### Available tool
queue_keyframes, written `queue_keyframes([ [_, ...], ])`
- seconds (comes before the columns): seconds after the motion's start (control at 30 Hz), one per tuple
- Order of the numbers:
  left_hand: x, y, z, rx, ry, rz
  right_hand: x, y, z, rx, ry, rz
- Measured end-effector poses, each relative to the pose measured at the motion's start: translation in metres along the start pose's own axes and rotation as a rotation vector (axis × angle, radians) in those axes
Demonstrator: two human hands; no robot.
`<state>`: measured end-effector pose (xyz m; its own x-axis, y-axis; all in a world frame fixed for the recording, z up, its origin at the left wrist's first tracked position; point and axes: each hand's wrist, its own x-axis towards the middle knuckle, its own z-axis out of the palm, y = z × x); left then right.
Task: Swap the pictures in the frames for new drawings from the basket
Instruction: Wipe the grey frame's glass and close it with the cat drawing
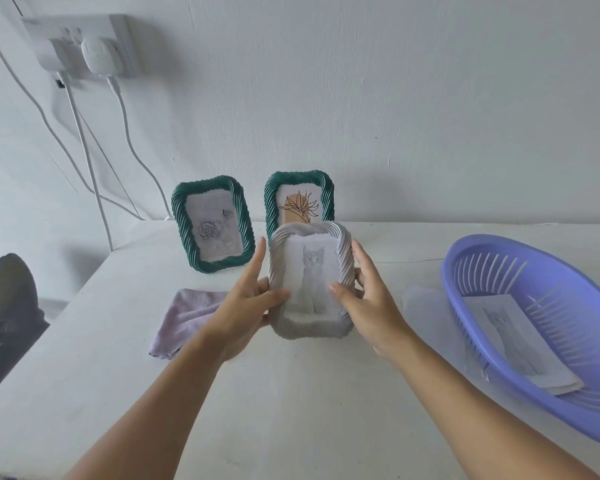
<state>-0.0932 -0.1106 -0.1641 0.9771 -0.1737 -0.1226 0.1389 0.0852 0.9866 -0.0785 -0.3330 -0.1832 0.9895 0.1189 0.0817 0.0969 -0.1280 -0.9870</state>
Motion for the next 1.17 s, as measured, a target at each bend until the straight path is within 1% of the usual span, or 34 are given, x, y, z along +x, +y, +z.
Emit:
queue_keyframes([
  [0.07, 0.003, 0.001, -0.004, 0.063, 0.022, 0.023, 0.001, -0.001, -0.004, 0.008, -0.049, 0.012],
  [0.13, 0.006, 0.002, -0.006, 0.156, 0.035, 0.039, 0.003, -0.002, -0.006, 0.023, -0.063, 0.020],
  [0.2, 0.007, 0.003, -0.007, 0.171, 0.049, 0.029, 0.004, -0.003, -0.006, 0.027, -0.072, 0.019],
  [0.53, 0.007, 0.010, -0.012, -0.006, -0.007, -0.016, 0.008, -0.003, -0.003, 0.036, -0.106, -0.011],
  [0.7, 0.011, 0.014, -0.011, -0.048, -0.016, -0.019, 0.011, -0.004, -0.005, 0.019, -0.101, -0.015],
  [0.93, 0.019, 0.023, -0.003, -0.055, -0.120, 0.030, 0.013, -0.009, -0.011, -0.019, -0.074, -0.082],
  [1.17, 0.026, 0.017, 0.005, -0.044, -0.160, 0.053, 0.010, -0.007, -0.016, -0.085, -0.034, -0.130],
])
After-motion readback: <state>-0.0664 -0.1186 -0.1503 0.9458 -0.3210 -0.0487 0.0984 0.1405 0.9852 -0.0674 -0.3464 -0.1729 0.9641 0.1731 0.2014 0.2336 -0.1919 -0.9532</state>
